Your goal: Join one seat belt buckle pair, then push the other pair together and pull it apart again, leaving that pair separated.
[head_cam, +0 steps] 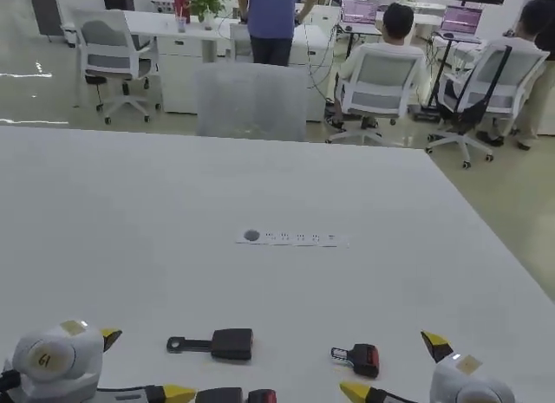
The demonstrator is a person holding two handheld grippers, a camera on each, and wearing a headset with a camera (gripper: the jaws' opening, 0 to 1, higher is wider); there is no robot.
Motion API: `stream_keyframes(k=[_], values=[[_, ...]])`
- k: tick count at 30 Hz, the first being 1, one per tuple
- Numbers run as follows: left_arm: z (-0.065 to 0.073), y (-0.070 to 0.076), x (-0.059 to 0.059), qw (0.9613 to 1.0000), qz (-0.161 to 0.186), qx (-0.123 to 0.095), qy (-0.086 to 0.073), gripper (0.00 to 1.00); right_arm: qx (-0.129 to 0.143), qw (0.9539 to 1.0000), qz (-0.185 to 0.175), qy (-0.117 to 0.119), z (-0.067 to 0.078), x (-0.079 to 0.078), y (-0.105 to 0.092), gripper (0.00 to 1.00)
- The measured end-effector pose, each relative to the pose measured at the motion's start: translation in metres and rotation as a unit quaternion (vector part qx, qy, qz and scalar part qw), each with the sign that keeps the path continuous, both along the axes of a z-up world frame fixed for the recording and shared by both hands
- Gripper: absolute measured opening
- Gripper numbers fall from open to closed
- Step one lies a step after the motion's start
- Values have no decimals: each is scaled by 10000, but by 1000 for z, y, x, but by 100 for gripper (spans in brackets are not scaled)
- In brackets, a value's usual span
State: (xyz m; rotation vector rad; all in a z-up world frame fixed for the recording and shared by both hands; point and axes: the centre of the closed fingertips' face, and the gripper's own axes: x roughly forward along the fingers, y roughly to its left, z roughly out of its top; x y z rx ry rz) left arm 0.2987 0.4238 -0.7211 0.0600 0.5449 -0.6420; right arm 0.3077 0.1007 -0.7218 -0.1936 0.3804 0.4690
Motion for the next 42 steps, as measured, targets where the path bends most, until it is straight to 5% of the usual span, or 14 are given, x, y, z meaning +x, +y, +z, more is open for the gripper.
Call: stream_keyframes(k=[10,42], values=[[9,8,-23,9999,57,9,-136,100,-28,10000,70,29,-5,-23,2,100],[8,18,-35,9997,197,-19,-152,100,70,9996,91,262,-18,-44,16,100]])
